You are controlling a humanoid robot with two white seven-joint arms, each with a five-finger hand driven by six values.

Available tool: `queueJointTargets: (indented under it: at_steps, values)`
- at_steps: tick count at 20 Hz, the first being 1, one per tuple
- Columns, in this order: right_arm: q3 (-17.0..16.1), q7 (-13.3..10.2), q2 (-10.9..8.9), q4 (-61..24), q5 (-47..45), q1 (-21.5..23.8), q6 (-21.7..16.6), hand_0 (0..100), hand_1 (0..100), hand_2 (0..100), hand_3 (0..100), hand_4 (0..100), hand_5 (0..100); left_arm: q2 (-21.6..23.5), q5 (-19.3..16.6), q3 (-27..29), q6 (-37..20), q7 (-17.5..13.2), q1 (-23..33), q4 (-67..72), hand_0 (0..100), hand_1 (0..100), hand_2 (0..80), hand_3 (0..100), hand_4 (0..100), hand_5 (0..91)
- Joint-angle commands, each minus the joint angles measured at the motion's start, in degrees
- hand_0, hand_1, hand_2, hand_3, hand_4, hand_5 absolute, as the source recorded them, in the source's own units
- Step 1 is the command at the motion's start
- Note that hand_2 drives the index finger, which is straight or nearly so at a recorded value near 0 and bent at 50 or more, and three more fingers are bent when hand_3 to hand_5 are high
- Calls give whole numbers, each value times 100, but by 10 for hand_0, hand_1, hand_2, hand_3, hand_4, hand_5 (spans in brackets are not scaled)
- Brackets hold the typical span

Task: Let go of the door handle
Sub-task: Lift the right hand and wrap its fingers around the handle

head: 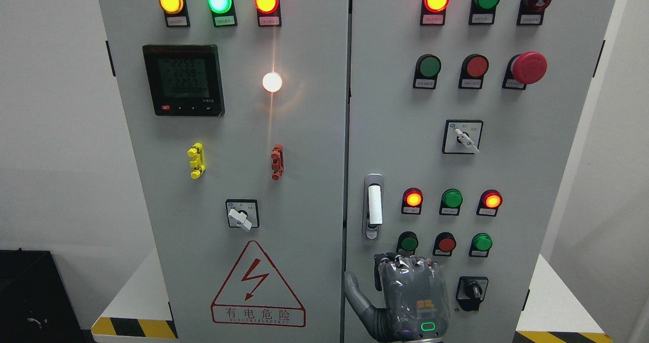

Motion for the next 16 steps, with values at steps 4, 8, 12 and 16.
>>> queueJointTargets:
  at_steps: [4, 8, 12, 16]
  values:
    - [-193, 47, -2, -165, -36, -316, 106, 263, 266, 1000, 1000, 1000, 1000, 0, 0, 0, 3, 2, 97, 0, 120, 556, 0, 0, 0, 0]
    - [-202, 214, -2, -165, -36, -448, 177, 238, 342, 1000, 1000, 1000, 1000, 0, 0, 0, 3, 2, 97, 0, 120, 556, 0, 0, 0, 0]
    - [-219, 223, 7, -165, -45, -536, 186, 230, 380, 1000, 1000, 1000, 1000, 0, 0, 0, 3, 2, 97, 0, 120, 556, 0, 0, 0, 0]
    - [-219, 240, 7, -130, -45, -545, 186, 230, 360, 1000, 1000, 1000, 1000, 0, 0, 0, 3, 2, 97, 0, 120, 556, 0, 0, 0, 0]
